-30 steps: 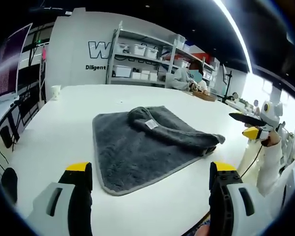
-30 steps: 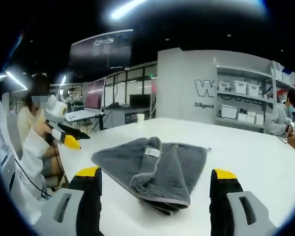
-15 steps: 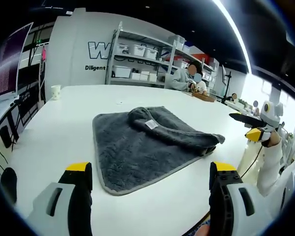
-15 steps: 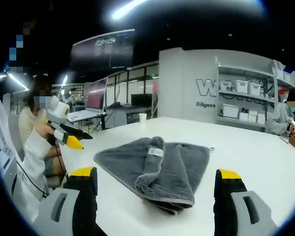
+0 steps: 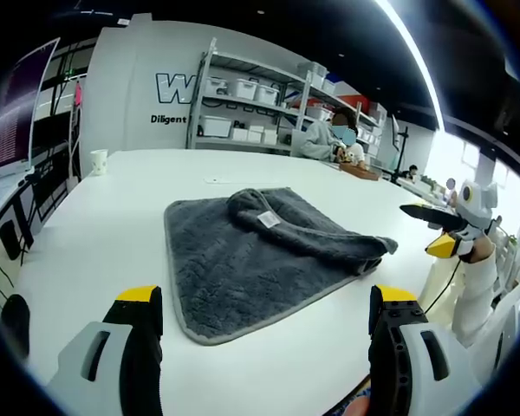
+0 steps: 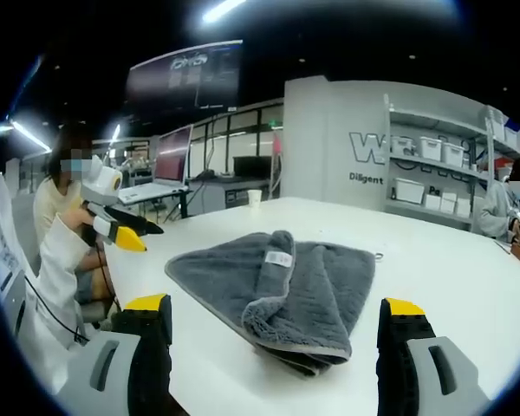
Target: Open the folded towel by lifting each exposed corner and separating the folded layers until the towel lies flat within the target outline without major curled edges
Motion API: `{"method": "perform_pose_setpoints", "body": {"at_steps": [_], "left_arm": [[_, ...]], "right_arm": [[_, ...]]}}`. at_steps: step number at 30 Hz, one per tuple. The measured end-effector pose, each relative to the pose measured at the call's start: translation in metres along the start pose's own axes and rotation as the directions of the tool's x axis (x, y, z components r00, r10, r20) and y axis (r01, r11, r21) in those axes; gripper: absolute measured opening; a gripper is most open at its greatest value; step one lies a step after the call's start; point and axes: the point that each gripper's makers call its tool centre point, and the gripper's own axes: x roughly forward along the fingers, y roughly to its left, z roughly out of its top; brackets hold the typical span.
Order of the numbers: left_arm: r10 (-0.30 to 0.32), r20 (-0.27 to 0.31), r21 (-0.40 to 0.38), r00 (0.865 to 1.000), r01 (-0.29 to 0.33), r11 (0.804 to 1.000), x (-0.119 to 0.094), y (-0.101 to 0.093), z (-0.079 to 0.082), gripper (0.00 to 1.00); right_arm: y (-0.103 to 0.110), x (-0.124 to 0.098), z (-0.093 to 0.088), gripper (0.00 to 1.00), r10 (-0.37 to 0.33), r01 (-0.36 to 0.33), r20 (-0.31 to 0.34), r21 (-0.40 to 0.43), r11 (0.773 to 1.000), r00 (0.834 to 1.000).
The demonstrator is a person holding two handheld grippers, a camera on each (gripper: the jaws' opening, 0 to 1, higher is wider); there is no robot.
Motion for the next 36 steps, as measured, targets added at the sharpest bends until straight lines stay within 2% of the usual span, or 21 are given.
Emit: {"method": "perform_pose_setpoints", "body": {"at_steps": [7, 18, 26, 29, 31, 36], "left_arm": [[0.007, -0.004, 0.000, 1.000, -0.007, 1.000, 0.002, 0.001, 0.000, 0.98], [0.012, -0.021, 0.005, 1.000, -0.012, 1.000, 0.001, 0.001, -0.004, 0.98], [0.016, -0.005, 0.000, 1.000, -0.016, 1.000, -0.006, 0.002, -0.003, 0.98], [0.013, -0.004, -0.002, 1.000, -0.013, 1.000, -0.006, 0.001, -0.003, 0.98], [0.007, -0.004, 0.000, 1.000, -0.007, 1.000, -0.005, -0.002, -0.003, 0.98], [-0.002, -0.001, 0.008, 1.000, 0.002, 1.000, -0.005, -0.006, -0.001, 0.98]], "right_arm": [[0.000, 0.012, -0.012, 0.96, -0.038, 0.036, -0.044, -0.044, 0.998, 0.998], [0.007, 0.033, -0.026, 0.86, -0.080, 0.067, -0.097, -0.131, 0.989, 0.992], [-0.002, 0.033, -0.030, 0.69, -0.138, 0.115, -0.113, -0.194, 0.974, 0.984], [-0.004, 0.031, -0.033, 0.55, -0.154, 0.126, -0.131, -0.203, 0.971, 0.979], [-0.002, 0.031, -0.033, 0.49, -0.155, 0.127, -0.117, -0.217, 0.968, 0.981], [-0.001, 0.033, -0.032, 0.48, -0.159, 0.127, -0.121, -0.235, 0.964, 0.980]]}}
